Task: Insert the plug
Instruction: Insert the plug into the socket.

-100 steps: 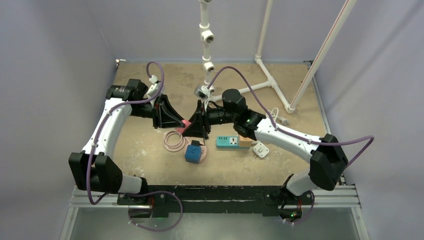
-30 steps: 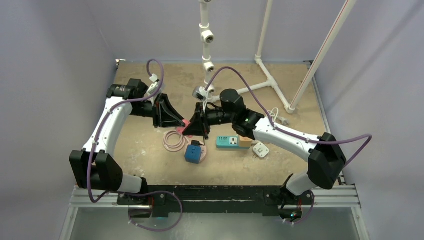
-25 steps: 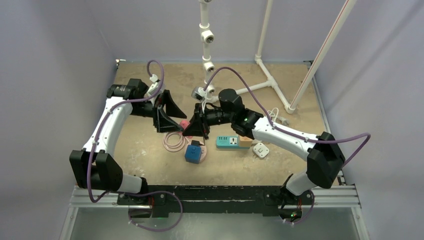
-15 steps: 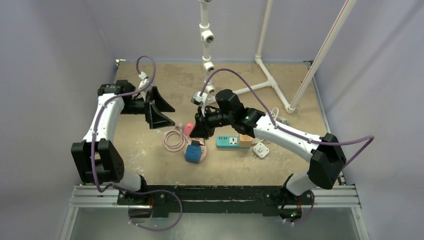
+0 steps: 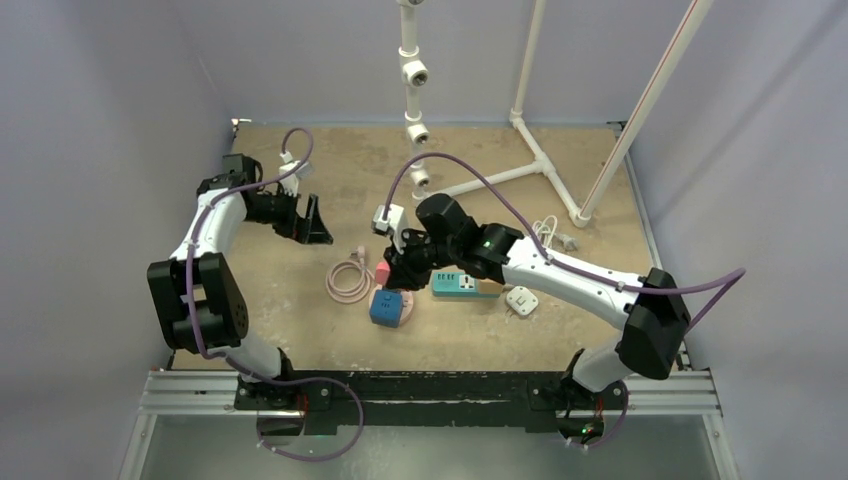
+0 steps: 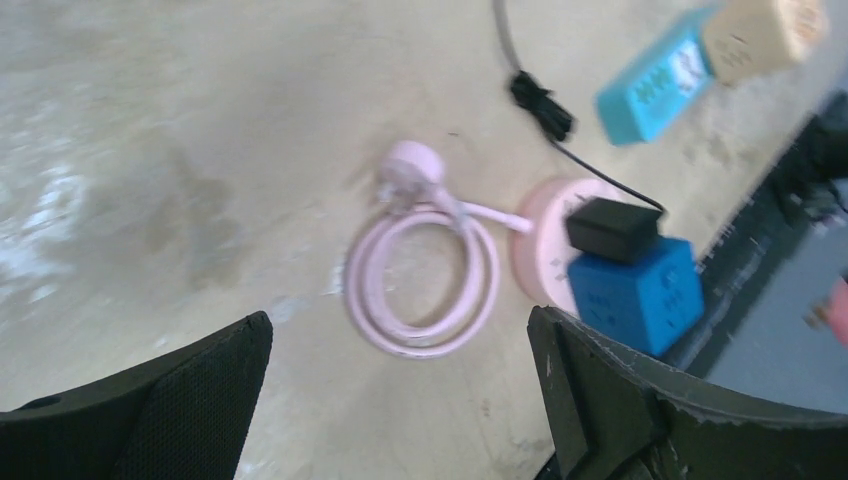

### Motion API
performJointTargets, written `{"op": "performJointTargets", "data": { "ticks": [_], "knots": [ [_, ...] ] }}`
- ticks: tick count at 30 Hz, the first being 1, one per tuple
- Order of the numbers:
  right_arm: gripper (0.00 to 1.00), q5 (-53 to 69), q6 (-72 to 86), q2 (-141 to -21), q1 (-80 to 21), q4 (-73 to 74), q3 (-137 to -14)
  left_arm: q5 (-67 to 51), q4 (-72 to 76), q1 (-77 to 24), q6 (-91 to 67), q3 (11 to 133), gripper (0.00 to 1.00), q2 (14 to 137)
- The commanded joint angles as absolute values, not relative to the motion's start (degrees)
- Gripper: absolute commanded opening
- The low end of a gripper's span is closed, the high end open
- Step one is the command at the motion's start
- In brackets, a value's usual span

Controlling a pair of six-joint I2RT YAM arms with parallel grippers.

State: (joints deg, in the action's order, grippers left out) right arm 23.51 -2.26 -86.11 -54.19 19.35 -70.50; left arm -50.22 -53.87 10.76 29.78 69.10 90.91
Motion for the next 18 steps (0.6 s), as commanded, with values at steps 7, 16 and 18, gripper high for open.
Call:
{"op": "performJointTargets", "data": {
  "ticks": [7,16,18],
  "knots": [
    [0.00,17.17,-7.06,-89.50,-59.50,20.52,-73.79,-29.61,-41.56,10.39,14.02,68.28,0.99,89.53],
    [0.00,14.60,-8.95,-91.66,-61.17,18.35,-72.30,-30.46,-40.35,9.24,16.80,66.62,0.99,86.60],
    [0.00,13.92,-9.34,-91.94,-61.28,17.74,-71.89,-32.40,-40.48,9.12,17.69,65.93,0.99,85.59]
  ]
}}
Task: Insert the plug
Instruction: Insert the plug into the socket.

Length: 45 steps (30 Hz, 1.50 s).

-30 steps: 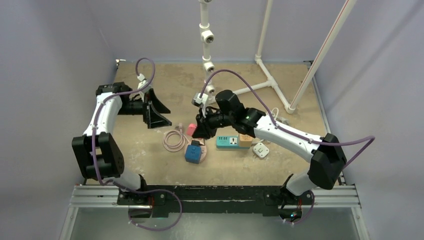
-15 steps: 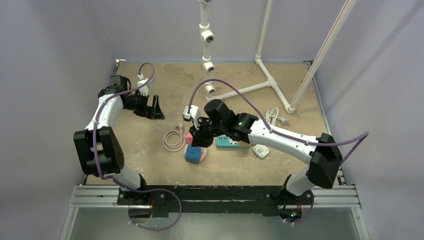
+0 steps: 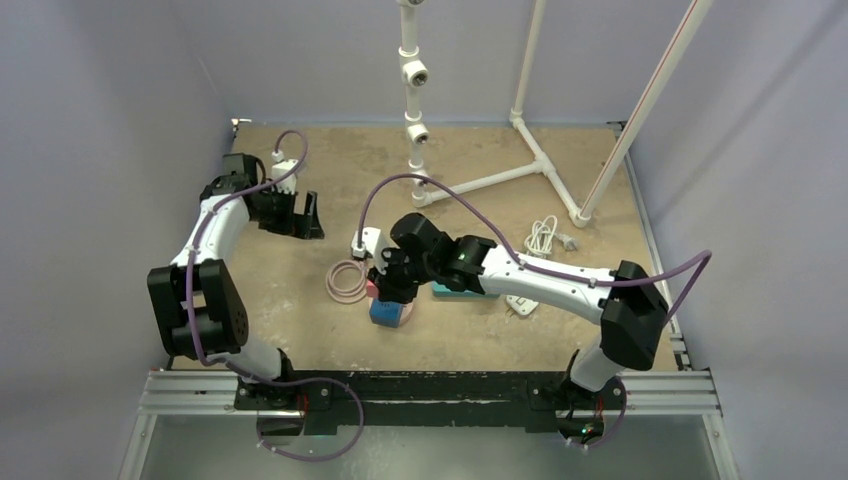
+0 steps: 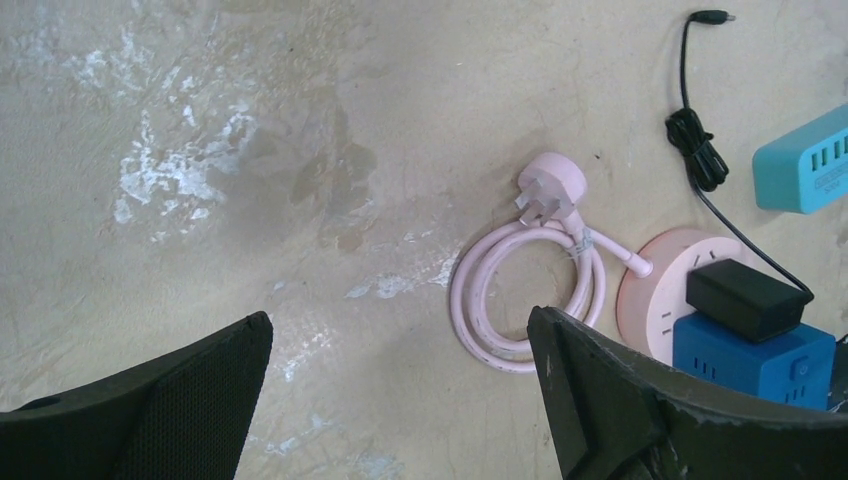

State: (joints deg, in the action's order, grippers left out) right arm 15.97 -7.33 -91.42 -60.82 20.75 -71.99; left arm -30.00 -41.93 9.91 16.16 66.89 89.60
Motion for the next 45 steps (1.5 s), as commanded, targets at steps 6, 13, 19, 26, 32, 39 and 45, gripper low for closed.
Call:
{"op": "performJointTargets", "data": {
  "ticks": [6,13,19,26,32,39,45],
  "knots": [
    [0.00,11.50,-9.84,-92.20,-62.15,15.38,-69.63,-36.30,-40.34,8.91,19.09,63.12,0.99,83.85],
    [0.00,9.38,-9.84,-92.16,-62.98,13.39,-67.42,-36.44,-40.56,8.93,20.14,62.04,0.99,83.11],
    [0.00,8.46,-9.67,-91.65,-63.27,11.43,-66.15,-35.29,-40.28,8.94,19.95,60.48,0.99,82.99],
    [0.00,7.34,-10.22,-91.65,-63.37,11.11,-66.01,-34.48,-40.19,8.92,20.16,59.58,0.99,82.85],
    [0.00,6.62,-10.52,-91.17,-63.41,11.73,-66.22,-34.30,-40.16,8.96,20.17,59.49,0.99,82.88],
    [0.00,6.07,-10.29,-90.33,-63.46,11.55,-65.46,-34.41,-40.11,8.96,19.95,59.33,0.99,82.73],
    [0.00,5.65,-10.03,-89.61,-63.46,11.01,-65.13,-34.67,-40.21,8.96,19.89,59.28,0.99,82.64]
  ]
}}
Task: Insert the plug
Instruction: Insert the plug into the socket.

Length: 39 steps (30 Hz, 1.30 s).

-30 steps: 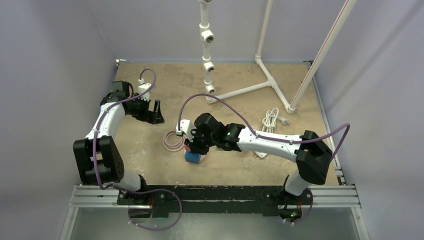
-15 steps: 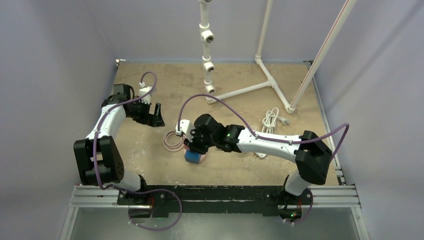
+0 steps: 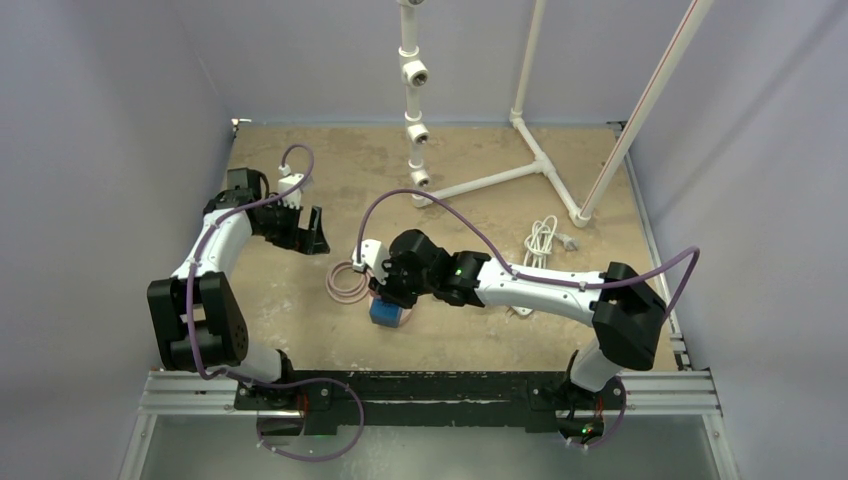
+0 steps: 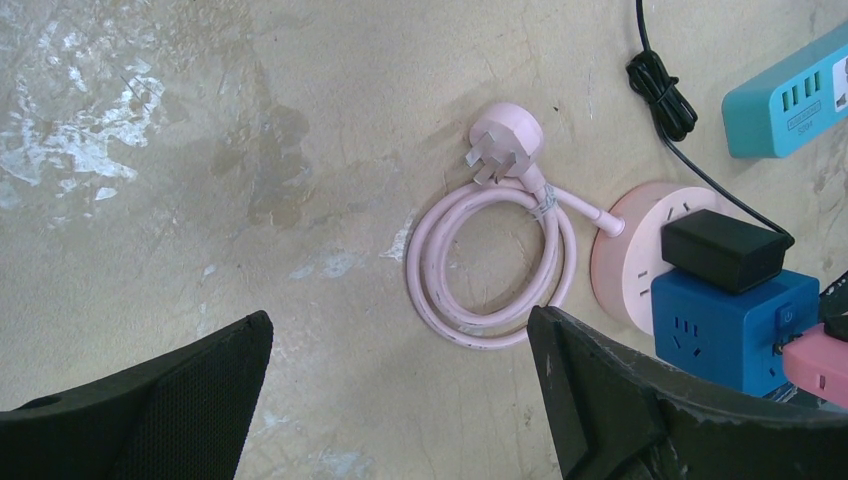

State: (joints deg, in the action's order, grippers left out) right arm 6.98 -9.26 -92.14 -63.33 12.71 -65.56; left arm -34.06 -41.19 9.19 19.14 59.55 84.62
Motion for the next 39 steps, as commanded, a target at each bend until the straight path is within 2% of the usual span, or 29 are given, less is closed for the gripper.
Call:
{"op": "performJointTargets", "data": {
  "ticks": [1,16,32,39],
  "knots": [
    [0.00,5.63,-9.95,-89.57,-63.45,10.99,-65.08,-34.71,-40.24,8.96,19.87,59.30,0.99,82.62],
    [0.00,6.93,-8.88,-90.12,-64.45,10.82,-64.36,-34.89,-40.65,8.96,20.37,59.50,0.99,82.53],
    [0.00,0.21,-8.58,-90.60,-68.55,10.45,-63.45,-41.83,-45.56,8.87,24.10,63.50,0.99,79.30],
    [0.00,-2.83,-8.22,-90.52,-68.73,10.67,-62.89,-47.71,-53.15,9.30,35.04,69.28,0.99,76.27]
  ]
}}
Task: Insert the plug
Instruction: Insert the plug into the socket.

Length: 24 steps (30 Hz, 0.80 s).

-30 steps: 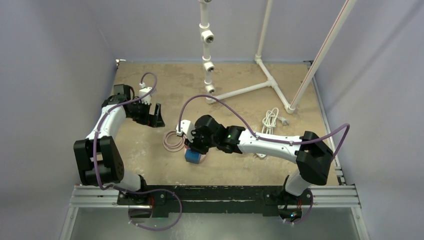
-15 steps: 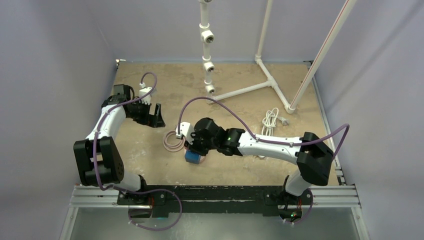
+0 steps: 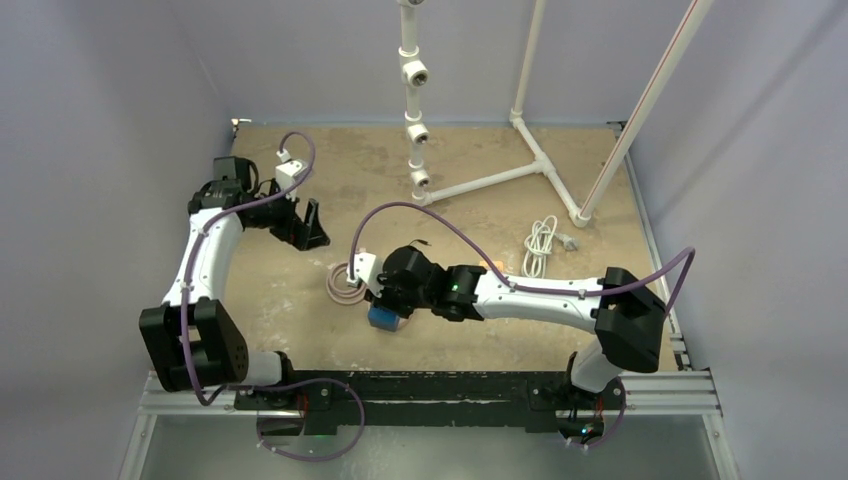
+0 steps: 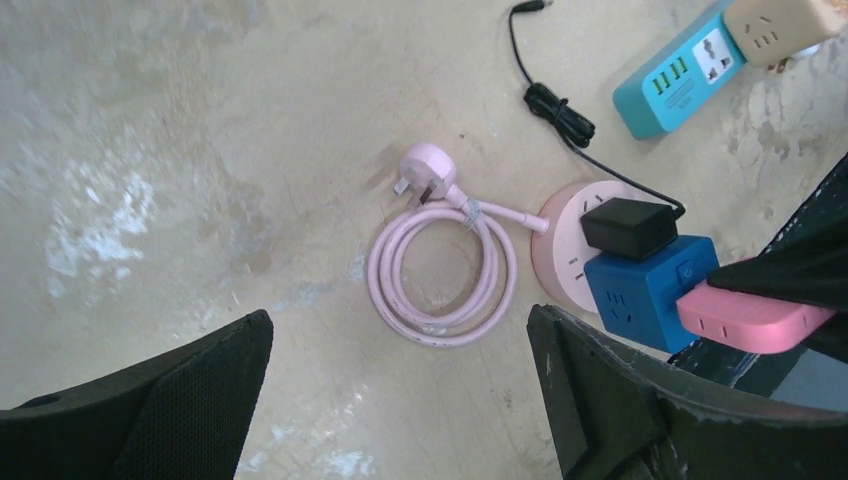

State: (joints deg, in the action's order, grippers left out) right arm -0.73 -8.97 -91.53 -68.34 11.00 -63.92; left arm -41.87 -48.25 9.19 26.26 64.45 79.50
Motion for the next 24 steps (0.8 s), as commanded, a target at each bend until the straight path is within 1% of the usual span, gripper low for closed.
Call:
{"op": "performJointTargets", "data": {
  "ticks": [1,4,9,10,11,13,15,19,24],
  "knots": [
    [0.00,-2.96,-8.26,-90.38,-68.72,10.66,-62.78,-49.32,-55.04,9.76,38.03,70.62,0.99,75.73],
    [0.00,-3.46,-8.17,-90.18,-68.73,10.52,-62.48,-54.13,-60.65,11.28,44.01,76.72,0.99,74.20],
    [0.00,-3.30,-8.00,-89.87,-68.73,9.20,-61.85,-51.58,-51.39,11.37,28.77,84.62,0.99,73.26],
    [0.00,-3.21,-8.00,-90.02,-68.77,9.17,-61.95,-53.48,-51.49,11.37,27.77,85.31,0.99,73.37],
    [0.00,-3.17,-8.04,-90.11,-68.76,9.11,-62.03,-57.51,-53.51,11.35,29.95,86.09,0.99,73.40],
    [0.00,-3.16,-8.09,-90.16,-68.80,9.02,-61.92,-66.61,-63.93,11.35,49.76,86.45,0.99,72.64],
    [0.00,-3.24,-8.09,-90.17,-68.80,8.94,-61.67,-70.29,-74.09,11.41,67.27,83.45,0.99,69.76],
    [0.00,-3.12,-7.83,-89.54,-68.79,8.28,-60.74,-67.26,-81.18,11.34,84.58,73.84,0.99,62.64],
    [0.00,-2.59,-7.65,-89.70,-68.81,7.48,-60.74,-66.25,-82.27,10.17,93.30,62.10,0.99,54.64]
  ]
}}
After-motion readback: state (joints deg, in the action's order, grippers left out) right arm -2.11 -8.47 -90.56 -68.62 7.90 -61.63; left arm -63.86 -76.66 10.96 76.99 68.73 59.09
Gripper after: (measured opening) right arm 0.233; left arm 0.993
